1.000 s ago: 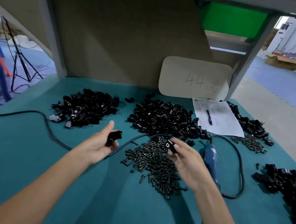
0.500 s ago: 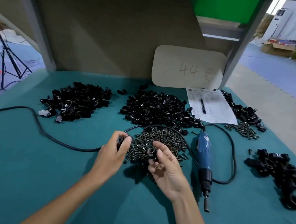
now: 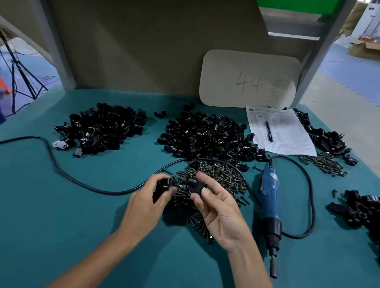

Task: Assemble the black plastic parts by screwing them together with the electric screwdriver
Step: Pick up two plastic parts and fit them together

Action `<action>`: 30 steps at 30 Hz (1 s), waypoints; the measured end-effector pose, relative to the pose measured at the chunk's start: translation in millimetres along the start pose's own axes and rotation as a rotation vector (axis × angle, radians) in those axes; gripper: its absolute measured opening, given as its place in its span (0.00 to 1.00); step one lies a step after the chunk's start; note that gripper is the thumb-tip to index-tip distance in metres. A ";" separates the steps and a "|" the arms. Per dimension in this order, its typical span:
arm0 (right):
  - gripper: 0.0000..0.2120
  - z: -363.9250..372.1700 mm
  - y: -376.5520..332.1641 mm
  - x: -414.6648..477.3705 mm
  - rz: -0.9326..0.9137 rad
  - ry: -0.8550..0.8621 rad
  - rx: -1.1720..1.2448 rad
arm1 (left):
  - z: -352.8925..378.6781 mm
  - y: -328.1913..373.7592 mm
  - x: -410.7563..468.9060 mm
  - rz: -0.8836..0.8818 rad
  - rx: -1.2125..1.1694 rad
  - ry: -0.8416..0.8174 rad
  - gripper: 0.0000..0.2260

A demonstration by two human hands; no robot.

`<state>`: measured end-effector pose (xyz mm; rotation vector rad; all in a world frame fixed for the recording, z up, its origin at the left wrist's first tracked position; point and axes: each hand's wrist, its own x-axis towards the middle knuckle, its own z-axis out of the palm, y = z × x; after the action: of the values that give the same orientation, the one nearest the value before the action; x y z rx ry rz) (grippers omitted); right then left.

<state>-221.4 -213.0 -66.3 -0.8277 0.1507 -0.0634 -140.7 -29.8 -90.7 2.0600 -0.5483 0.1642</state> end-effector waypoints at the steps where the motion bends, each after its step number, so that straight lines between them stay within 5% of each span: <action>1: 0.16 -0.8 0.0 -1.4 -0.003 -0.006 -0.004 | -0.1 0.5 0.1 0.015 0.010 0.005 0.10; 14: 0.14 6.8 9.5 2.7 0.014 0.012 -0.065 | 2.2 2.7 -10.3 0.234 0.097 -0.050 0.15; 24: 0.07 7.6 11.1 2.4 0.018 0.005 -0.203 | -0.7 5.3 -12.1 0.190 0.094 -0.116 0.21; 30: 0.14 9.6 21.1 4.8 -0.010 0.011 -0.280 | 0.7 5.9 -12.6 0.196 0.201 -0.148 0.20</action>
<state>-215.2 -192.3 -76.0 -1.1081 0.1682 -0.0567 -154.7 -29.0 -90.6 2.2228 -0.8564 0.1893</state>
